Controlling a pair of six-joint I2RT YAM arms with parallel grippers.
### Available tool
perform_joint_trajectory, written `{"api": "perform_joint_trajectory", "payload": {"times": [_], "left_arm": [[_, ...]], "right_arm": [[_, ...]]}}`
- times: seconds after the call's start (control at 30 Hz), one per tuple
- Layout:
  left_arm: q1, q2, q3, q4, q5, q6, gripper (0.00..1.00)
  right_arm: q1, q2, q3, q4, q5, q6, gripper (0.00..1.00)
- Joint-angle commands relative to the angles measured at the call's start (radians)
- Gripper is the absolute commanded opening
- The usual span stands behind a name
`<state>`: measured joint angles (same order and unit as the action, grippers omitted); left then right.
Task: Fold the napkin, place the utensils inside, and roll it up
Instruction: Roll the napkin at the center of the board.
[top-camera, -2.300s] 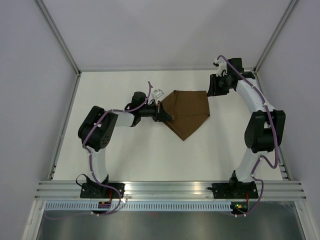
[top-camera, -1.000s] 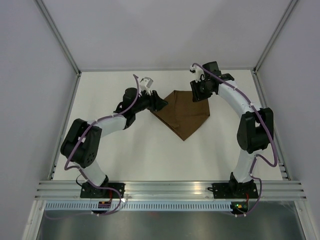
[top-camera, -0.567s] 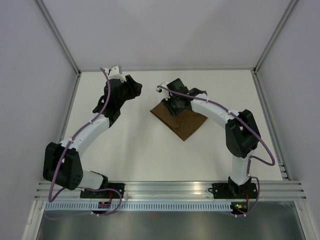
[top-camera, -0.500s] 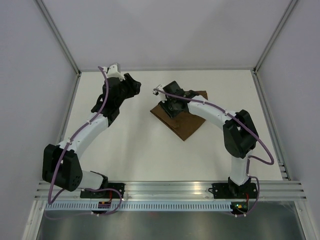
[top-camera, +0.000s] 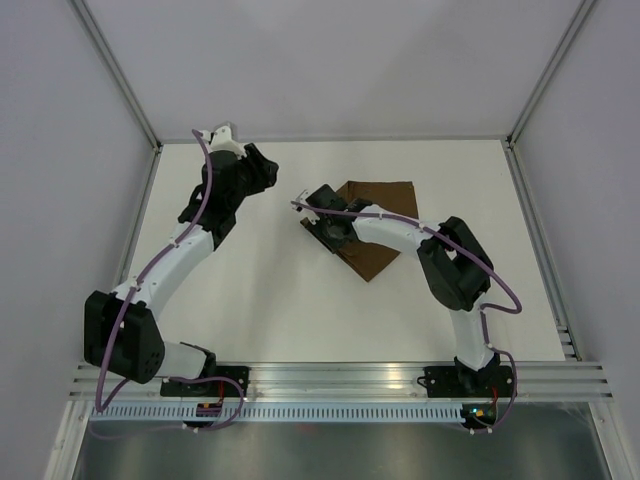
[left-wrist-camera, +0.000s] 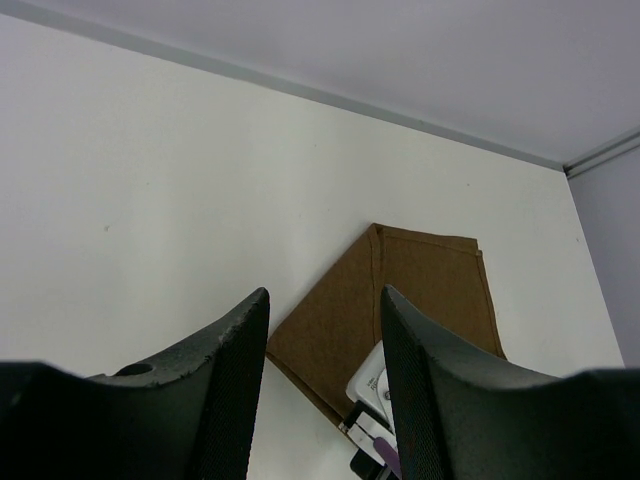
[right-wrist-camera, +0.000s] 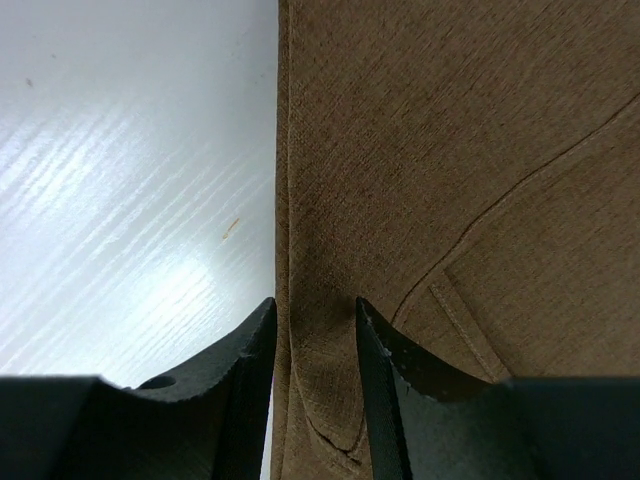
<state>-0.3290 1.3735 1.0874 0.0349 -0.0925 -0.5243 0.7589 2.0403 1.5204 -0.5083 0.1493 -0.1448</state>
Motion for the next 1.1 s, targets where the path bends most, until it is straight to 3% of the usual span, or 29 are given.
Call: {"api": "perform_joint_trajectory", "payload": {"times": [0.0, 1.07], "left_arm": [[0.008, 0.022, 0.037, 0.002, 0.036, -0.019, 0.54], [0.019, 0.091, 0.031, 0.036, 0.088, -0.04, 0.54]], "right_arm": [[0.008, 0.018, -0.015, 0.027, 0.075, 0.01, 0.44], [0.06, -0.054, -0.065, 0.027, 0.131, 0.004, 0.51]]}}
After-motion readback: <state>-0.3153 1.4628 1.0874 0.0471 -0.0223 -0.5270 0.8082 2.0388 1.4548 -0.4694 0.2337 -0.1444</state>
